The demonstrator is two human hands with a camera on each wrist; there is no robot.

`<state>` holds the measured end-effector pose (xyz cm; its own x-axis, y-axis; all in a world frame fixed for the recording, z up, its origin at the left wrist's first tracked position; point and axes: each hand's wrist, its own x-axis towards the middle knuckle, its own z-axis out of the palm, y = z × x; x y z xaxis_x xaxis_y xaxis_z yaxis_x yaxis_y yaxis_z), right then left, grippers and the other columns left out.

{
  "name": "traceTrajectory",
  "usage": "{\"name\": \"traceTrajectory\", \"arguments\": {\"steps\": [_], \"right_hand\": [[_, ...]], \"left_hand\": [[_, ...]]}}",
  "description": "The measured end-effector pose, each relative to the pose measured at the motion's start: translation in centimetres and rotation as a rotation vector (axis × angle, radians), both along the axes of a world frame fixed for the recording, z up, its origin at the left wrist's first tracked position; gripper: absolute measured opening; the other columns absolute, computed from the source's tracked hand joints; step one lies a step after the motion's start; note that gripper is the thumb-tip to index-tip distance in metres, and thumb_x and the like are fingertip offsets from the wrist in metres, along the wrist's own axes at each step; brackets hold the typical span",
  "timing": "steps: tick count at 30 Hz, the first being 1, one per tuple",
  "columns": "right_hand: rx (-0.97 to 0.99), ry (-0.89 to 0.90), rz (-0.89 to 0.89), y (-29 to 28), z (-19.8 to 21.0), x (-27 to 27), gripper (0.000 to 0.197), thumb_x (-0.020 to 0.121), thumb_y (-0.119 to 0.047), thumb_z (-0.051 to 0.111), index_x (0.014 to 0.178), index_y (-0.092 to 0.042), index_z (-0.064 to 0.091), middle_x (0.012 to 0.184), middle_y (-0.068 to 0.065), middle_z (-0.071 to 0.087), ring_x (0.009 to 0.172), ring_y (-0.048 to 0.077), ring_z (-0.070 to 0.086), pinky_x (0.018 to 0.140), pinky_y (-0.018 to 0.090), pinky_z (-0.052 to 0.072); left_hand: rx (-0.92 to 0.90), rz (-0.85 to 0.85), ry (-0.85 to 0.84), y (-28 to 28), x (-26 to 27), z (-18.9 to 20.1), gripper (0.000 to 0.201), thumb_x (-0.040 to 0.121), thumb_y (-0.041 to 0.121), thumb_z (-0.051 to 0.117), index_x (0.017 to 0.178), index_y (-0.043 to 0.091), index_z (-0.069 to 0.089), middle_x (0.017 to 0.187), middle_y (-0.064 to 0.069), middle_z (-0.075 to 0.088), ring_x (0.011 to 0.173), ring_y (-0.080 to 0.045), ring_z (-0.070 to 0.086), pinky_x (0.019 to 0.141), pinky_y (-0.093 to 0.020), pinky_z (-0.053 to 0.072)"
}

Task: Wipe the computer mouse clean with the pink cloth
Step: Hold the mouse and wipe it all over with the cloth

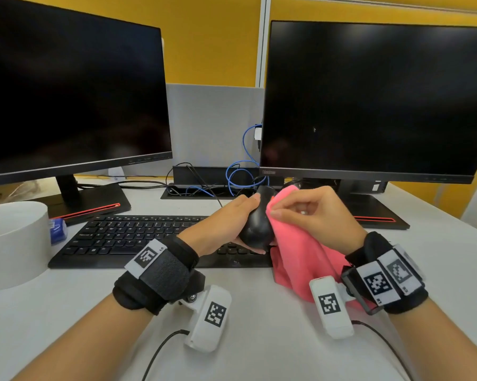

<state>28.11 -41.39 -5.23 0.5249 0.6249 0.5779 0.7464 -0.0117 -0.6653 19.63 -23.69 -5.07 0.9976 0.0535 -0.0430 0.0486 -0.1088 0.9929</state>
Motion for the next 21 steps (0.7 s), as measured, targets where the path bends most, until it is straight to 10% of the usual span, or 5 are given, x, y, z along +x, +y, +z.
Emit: {"name": "traceTrajectory", "arguments": {"steps": [12, 21], "right_hand": [[0.034, -0.003, -0.036, 0.06, 0.22, -0.02, 0.009, 0.082, -0.013, 0.076, 0.091, -0.010, 0.079, 0.088, 0.001, 0.077, 0.086, 0.027, 0.070, 0.085, 0.045, 0.054], [0.020, -0.018, -0.046, 0.06, -0.03, 0.35, 0.009, 0.084, -0.015, 0.075, 0.091, -0.011, 0.078, 0.087, 0.001, 0.076, 0.085, 0.021, 0.071, 0.086, 0.044, 0.055]], "left_hand": [[-0.044, -0.011, -0.019, -0.16, 0.35, -0.38, 0.045, 0.103, 0.043, 0.037, 0.125, 0.003, 0.042, 0.123, -0.023, 0.059, 0.094, -0.035, 0.071, 0.075, -0.052, 0.060], [0.011, -0.008, -0.019, -0.34, 0.38, -0.70, 0.035, 0.101, 0.048, 0.040, 0.096, 0.013, 0.042, 0.114, -0.020, 0.057, 0.102, -0.042, 0.067, 0.081, -0.060, 0.056]]}}
